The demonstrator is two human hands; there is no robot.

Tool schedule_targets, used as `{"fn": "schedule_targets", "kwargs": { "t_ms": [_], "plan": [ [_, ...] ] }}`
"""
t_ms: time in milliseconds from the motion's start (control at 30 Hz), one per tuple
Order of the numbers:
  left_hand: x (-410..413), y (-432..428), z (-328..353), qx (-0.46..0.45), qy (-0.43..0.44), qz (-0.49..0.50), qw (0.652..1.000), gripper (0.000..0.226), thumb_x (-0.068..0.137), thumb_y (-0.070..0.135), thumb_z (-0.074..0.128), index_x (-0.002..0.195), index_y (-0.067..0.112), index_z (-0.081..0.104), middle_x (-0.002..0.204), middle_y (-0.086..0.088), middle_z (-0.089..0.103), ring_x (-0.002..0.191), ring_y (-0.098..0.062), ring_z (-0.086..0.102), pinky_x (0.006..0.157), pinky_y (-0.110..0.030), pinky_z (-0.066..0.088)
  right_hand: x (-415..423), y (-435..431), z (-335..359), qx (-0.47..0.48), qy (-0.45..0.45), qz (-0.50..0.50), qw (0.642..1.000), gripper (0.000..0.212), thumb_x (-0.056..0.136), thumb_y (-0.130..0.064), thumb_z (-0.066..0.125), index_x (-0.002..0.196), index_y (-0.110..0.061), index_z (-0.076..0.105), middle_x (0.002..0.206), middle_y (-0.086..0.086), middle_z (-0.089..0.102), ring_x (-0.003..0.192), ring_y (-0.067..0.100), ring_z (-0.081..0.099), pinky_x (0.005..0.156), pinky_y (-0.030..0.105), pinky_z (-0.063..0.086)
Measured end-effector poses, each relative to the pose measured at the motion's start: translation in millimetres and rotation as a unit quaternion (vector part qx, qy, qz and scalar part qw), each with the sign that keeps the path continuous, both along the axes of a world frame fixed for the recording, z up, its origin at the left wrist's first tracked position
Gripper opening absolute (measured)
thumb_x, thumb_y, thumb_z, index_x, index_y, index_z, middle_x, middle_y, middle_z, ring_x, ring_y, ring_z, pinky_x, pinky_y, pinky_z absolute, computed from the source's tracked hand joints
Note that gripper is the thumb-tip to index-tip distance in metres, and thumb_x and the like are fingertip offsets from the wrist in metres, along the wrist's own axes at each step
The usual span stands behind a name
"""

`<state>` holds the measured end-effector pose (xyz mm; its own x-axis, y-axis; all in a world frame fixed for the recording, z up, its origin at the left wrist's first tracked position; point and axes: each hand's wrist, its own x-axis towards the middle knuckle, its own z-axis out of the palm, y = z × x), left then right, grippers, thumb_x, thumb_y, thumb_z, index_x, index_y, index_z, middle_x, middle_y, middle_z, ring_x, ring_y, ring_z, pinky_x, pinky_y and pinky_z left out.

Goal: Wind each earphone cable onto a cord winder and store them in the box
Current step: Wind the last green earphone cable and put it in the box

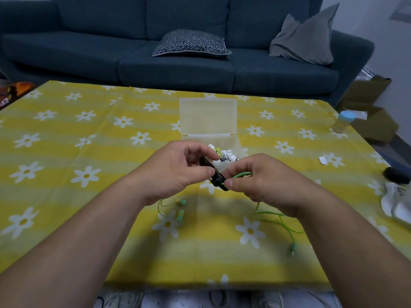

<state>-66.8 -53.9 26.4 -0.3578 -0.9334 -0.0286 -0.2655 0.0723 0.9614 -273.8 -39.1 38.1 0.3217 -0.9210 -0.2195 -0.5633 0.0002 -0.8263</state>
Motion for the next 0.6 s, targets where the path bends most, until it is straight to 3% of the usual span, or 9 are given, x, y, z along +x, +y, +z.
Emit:
{"fn": "schedule_targets", "kwargs": {
  "t_ms": [100, 200, 367, 467, 600],
  "plan": [
    [-1.6, -0.1, -1.0, -0.011, 0.023, 0.013, 1.000, 0.023, 0.091, 0.012, 0.068, 0.112, 0.021, 0.066, 0.085, -0.013, 0.069, 0.079, -0.024, 0.064, 0.076, -0.029, 0.048, 6.0, 1.8, -1.5, -0.018, -0.003, -0.005, 1.000, 0.007, 0.090, -0.018, 0.068, 0.089, -0.016, 0.074, 0.055, -0.017, 0.053, 0.044, 0.000, 0.042, 0.049, 0.016, 0.030],
    [-8.0, 0.6, -2.4, -0.026, 0.055, 0.038, 0.997, 0.024, 0.095, 0.017, 0.062, 0.118, 0.023, 0.061, 0.092, -0.007, 0.075, 0.088, -0.019, 0.069, 0.084, -0.029, 0.049, 13.0, 1.7, -4.3, -0.048, -0.020, -0.047, 0.998, 0.010, 0.092, -0.020, 0.066, 0.083, -0.016, 0.071, 0.045, -0.018, 0.048, 0.039, 0.002, 0.038, 0.045, 0.015, 0.027],
    [-16.4, 0.1, -3.4, -0.117, 0.020, 0.121, 0.985, 0.016, 0.092, 0.008, 0.065, 0.101, 0.021, 0.069, 0.097, 0.002, 0.072, 0.081, -0.012, 0.070, 0.074, -0.023, 0.052, 23.0, 0.0, -13.0, -0.087, -0.036, -0.117, 0.989, 0.014, 0.091, -0.020, 0.067, 0.078, -0.015, 0.067, 0.040, -0.016, 0.043, 0.037, 0.003, 0.036, 0.039, 0.015, 0.024],
    [-20.0, 1.2, -3.8, -0.147, 0.004, 0.160, 0.976, 0.018, 0.088, 0.008, 0.069, 0.090, 0.026, 0.071, 0.103, 0.001, 0.067, 0.079, -0.010, 0.070, 0.075, -0.023, 0.055, 26.4, 1.1, -15.5, -0.115, -0.012, -0.125, 0.985, 0.014, 0.090, -0.024, 0.066, 0.079, -0.015, 0.068, 0.048, -0.014, 0.047, 0.042, 0.004, 0.039, 0.043, 0.017, 0.028],
    [-17.9, 4.8, -0.7, -0.136, -0.013, 0.107, 0.985, 0.021, 0.078, 0.016, 0.081, 0.096, 0.021, 0.071, 0.094, 0.004, 0.072, 0.081, -0.009, 0.069, 0.073, -0.022, 0.055, 26.5, 1.5, -16.3, -0.124, 0.006, -0.133, 0.983, 0.015, 0.089, -0.028, 0.067, 0.081, -0.015, 0.070, 0.064, -0.005, 0.060, 0.052, 0.012, 0.047, 0.052, 0.029, 0.038]
  ]
}}
